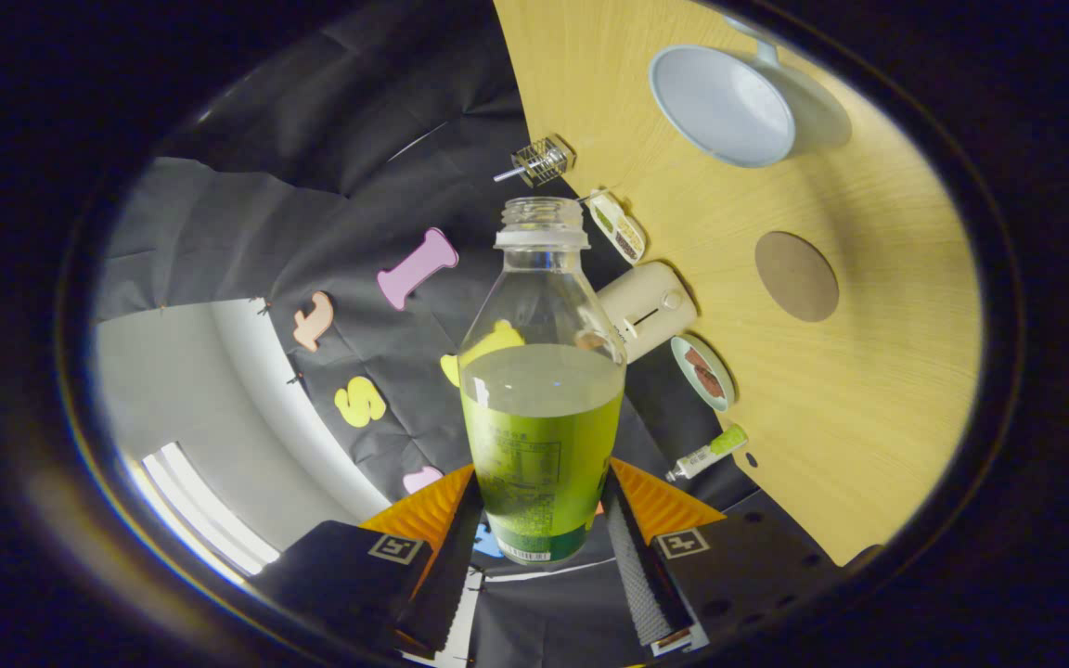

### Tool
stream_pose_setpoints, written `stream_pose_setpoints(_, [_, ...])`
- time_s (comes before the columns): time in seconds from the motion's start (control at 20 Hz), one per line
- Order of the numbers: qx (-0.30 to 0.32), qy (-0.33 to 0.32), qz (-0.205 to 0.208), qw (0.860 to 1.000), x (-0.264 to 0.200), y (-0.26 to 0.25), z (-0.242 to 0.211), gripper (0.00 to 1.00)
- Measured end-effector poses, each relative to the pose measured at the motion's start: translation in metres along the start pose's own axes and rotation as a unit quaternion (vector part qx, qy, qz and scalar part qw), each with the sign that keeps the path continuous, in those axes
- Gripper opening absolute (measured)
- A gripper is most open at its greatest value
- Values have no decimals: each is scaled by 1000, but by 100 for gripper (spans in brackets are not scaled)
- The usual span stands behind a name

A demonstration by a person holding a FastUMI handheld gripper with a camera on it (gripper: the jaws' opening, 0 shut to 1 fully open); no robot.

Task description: Take the bottle from table, then pour the juice into the cup, finally place the bottle on the coaster

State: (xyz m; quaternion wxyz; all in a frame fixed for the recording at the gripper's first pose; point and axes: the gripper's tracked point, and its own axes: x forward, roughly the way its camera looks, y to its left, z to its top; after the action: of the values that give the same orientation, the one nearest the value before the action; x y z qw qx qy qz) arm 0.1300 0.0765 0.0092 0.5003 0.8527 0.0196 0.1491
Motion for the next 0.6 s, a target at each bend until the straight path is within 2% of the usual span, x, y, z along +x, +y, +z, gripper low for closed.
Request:
stream_pose_setpoints(0.35, [-62,10,-14,998,-5,-7,-9,76])
stream_pose_setpoints(0.6, [-143,22,-42,989,-17,-25,-11,76])
